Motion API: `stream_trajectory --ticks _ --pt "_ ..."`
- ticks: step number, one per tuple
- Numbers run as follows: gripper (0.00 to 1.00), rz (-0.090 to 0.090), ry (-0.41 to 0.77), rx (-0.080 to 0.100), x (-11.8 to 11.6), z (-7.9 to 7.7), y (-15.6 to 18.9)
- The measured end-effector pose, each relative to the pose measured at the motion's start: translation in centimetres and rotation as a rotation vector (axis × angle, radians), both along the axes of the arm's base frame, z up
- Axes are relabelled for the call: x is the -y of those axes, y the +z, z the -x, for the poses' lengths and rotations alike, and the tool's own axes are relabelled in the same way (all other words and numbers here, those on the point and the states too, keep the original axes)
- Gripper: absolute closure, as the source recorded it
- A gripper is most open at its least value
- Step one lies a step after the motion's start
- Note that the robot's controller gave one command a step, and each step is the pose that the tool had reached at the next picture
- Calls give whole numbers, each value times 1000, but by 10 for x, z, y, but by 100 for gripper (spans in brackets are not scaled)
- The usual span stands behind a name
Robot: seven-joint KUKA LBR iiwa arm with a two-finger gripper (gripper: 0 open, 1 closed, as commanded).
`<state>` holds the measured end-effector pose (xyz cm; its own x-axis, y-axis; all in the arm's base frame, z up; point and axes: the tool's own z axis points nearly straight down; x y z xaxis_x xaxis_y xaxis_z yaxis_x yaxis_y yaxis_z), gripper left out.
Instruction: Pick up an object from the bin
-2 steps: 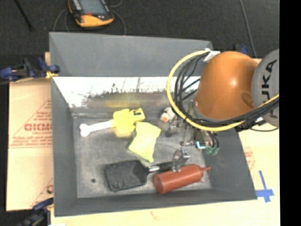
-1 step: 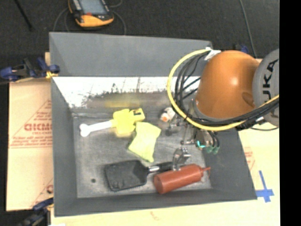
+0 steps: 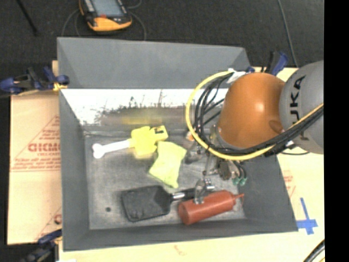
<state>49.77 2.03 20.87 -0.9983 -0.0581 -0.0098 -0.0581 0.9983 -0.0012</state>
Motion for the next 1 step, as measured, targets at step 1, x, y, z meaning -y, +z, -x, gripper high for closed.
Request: stream_trajectory --ticks 1 --pt "0 -2 -24 -7 1 5 -41"
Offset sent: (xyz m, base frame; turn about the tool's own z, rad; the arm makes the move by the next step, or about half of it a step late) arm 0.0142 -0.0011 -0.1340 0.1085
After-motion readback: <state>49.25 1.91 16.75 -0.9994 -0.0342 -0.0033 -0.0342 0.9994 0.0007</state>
